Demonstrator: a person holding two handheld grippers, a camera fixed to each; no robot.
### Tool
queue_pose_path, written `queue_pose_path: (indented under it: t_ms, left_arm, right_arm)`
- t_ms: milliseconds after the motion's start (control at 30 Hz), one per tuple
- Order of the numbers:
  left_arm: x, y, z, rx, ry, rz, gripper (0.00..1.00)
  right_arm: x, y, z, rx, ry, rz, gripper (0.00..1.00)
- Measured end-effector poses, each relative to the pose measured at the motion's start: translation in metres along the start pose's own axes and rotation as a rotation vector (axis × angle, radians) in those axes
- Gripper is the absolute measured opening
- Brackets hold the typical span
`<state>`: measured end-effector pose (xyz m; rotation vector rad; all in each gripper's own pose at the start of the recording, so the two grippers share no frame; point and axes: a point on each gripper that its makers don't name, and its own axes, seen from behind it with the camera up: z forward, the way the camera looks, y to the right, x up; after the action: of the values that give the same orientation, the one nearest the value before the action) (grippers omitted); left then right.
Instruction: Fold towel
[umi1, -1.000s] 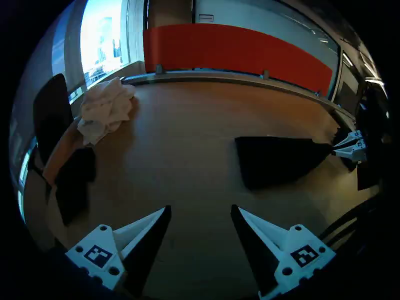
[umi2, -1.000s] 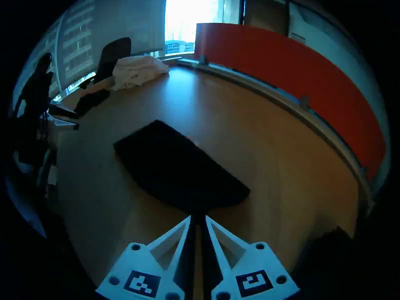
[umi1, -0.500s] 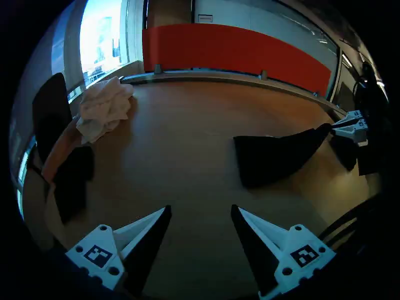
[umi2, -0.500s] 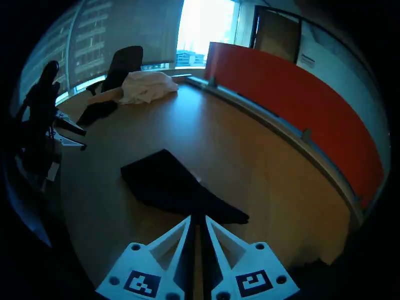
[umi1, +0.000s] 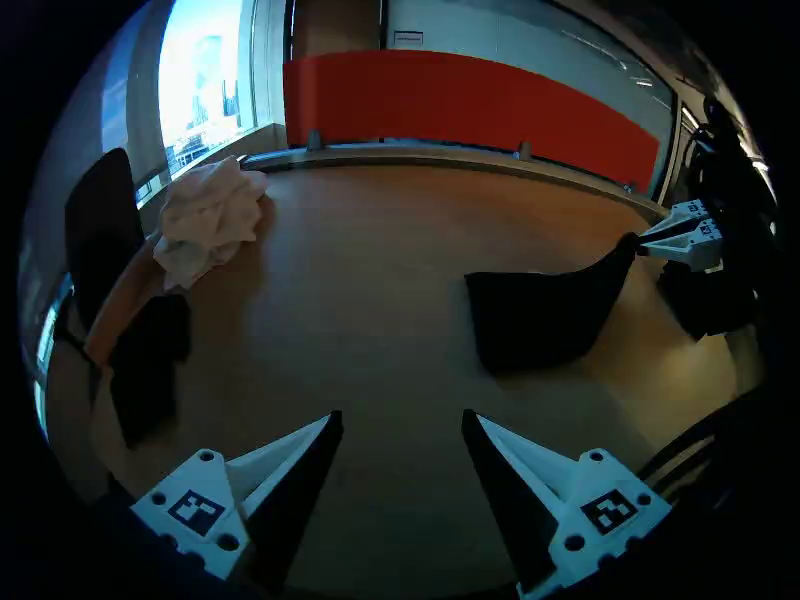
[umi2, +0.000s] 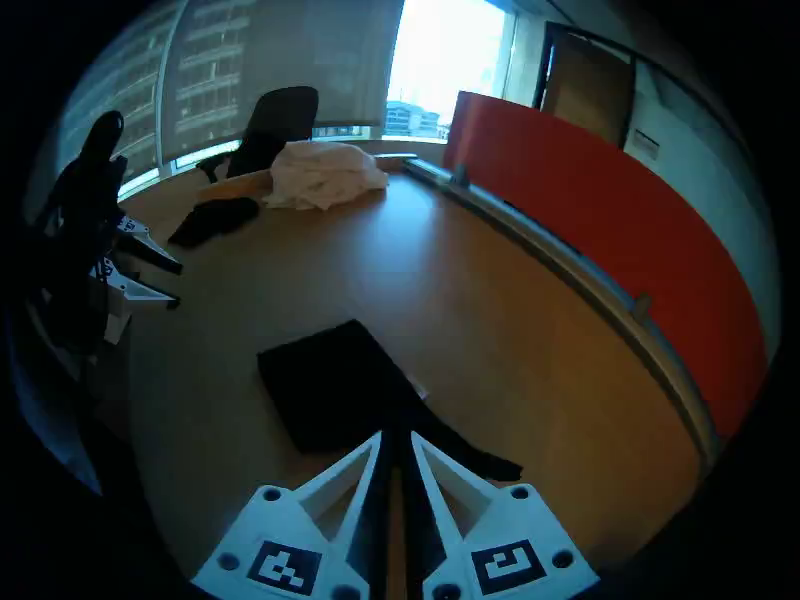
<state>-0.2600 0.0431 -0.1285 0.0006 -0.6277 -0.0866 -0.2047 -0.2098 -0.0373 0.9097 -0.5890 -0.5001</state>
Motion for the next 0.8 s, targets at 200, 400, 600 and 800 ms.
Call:
queue_pose_path:
  t_ms: [200, 400, 600, 800]
  left_arm:
    - [-0.003, -0.001, -0.004, 0.005, 0.002, -0.004, 0.88]
    - [-0.008, -0.004, -0.008, 0.015, 0.001, -0.025, 0.88]
    - [-0.012, -0.007, -0.013, 0.026, -0.001, -0.041, 0.88]
    - [-0.017, -0.009, -0.018, 0.034, -0.005, -0.058, 0.88]
  right_arm:
    - [0.021, -0.017, 0.021, 0.059, 0.002, -0.054, 0.05]
    - [0.036, -0.037, 0.046, 0.121, -0.005, -0.095, 0.05]
    - [0.041, -0.063, 0.075, 0.185, -0.027, -0.109, 0.05]
    - [0.033, -0.092, 0.106, 0.247, -0.067, -0.117, 0.05]
